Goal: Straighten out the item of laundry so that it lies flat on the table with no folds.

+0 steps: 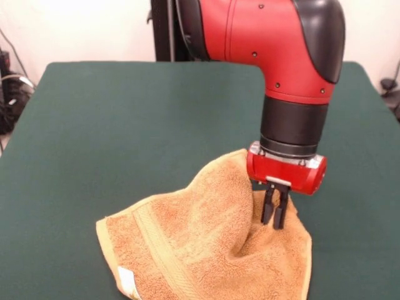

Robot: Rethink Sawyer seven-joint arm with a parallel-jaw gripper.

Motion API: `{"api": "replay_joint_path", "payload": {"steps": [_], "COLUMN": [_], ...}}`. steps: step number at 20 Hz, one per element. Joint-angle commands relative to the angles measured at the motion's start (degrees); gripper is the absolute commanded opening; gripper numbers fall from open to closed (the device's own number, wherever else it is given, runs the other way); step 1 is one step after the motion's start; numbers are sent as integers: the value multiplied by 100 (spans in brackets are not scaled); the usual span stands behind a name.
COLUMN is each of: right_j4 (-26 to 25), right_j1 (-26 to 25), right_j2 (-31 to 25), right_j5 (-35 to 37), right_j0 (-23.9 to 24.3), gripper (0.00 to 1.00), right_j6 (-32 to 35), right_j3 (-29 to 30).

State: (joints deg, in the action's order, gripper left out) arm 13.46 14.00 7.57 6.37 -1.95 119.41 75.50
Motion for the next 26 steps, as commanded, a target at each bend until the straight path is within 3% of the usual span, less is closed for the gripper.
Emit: {"api": "replay_joint_path", "payload": {"steps": [1, 8, 15, 22, 26], "right_j4": [-416, -590, -1024, -1485, -1601], "right_j1": [-174, -326, -275, -359, -405], "right_j2": [452, -573, -1162, -1409, -1212], "right_j5": [2605, 2544, 1810, 1041, 674], "right_j0": [-242, 498, 1037, 1328, 1111], "gripper": [0, 0, 0, 0, 0], "right_j6": [-163, -557, -621, -226, 230], "right_j3": [-785, -761, 266, 799, 859]}}
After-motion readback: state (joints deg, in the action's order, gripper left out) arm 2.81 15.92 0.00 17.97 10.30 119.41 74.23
